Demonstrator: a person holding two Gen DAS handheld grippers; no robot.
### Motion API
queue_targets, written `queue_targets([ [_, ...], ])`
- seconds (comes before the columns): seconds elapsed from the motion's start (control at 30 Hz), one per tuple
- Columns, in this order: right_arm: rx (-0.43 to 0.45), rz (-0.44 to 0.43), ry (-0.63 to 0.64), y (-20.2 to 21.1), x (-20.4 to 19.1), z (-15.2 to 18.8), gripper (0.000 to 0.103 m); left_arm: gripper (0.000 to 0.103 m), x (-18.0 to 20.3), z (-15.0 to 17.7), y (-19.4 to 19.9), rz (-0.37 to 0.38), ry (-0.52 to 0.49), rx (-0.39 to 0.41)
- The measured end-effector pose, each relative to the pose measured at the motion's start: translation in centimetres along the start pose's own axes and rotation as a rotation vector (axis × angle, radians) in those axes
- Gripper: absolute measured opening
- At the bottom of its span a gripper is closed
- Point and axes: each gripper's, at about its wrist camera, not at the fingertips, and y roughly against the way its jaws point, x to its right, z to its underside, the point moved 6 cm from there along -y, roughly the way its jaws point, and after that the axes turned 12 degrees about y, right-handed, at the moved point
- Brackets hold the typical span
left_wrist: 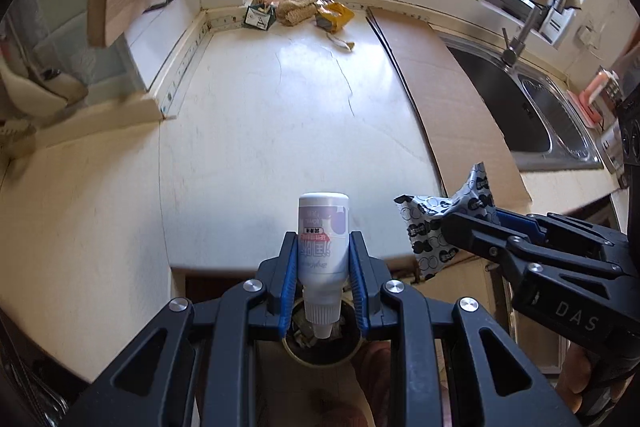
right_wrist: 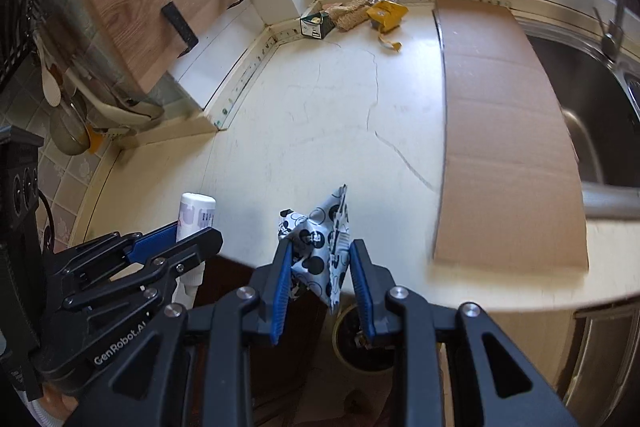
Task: Collect trash
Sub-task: 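Carry the bottle and wrapper down over the floor bin and release both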
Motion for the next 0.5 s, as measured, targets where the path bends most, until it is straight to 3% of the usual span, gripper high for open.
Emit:
queue_targets([
  [0.27, -0.056, 0.028, -0.017, 1.1, -1.3, 7.5, 0.029, 0.022, -0.5, 7.2, 0.1, 0.028, 0.012, -0.047],
  [0.5, -0.173, 0.029, -0.025, -1.4, -1.2, 13.1, 0.029, 0.022, -1.0, 11.6, -2.3, 0.062, 0.058, -0.120],
])
